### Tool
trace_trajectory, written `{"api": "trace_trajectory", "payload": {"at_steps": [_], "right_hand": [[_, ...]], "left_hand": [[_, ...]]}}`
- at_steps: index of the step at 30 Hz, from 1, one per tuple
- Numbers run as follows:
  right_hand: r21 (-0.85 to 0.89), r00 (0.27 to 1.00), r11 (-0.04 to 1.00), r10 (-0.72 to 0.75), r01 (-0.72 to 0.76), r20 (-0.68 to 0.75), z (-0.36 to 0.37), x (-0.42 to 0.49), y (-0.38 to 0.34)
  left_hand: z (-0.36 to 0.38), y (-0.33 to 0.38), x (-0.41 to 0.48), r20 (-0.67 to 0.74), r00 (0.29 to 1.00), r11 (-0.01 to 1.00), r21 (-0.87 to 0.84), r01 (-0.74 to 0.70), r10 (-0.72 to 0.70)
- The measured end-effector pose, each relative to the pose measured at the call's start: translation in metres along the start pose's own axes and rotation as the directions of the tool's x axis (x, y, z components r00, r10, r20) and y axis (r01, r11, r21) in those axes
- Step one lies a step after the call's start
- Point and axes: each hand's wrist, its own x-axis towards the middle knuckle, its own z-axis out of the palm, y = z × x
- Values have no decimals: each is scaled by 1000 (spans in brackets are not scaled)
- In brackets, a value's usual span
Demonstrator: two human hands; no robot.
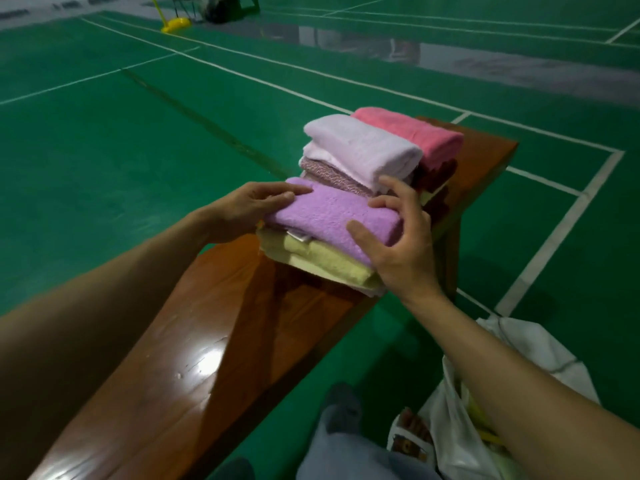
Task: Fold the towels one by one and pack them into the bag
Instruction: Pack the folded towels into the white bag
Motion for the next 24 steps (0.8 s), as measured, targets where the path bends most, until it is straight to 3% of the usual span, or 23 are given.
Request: {"api": "trace_trajectory", "payload": {"at_steps": [4,8,11,18,24], "right_hand": [[118,988,991,44,-62,147,-11,-4,8],[125,961,986,74,-110,267,-19,-7,6],[172,946,971,109,-167,304,-28,-18,12],[307,977,945,48,-113,209,-54,-41,23],[170,983,985,-22,-9,180,-130,-39,41]], "left_hand": [[15,-4,-5,55,998,1000,4,18,-19],[22,0,-13,111,991,997,-37,73,-68],[31,8,-18,145,988,998,39,48,-53],[66,28,-24,79,997,999,45,2,-5],[132,43,-19,-28,996,996,-24,-83,83]]}}
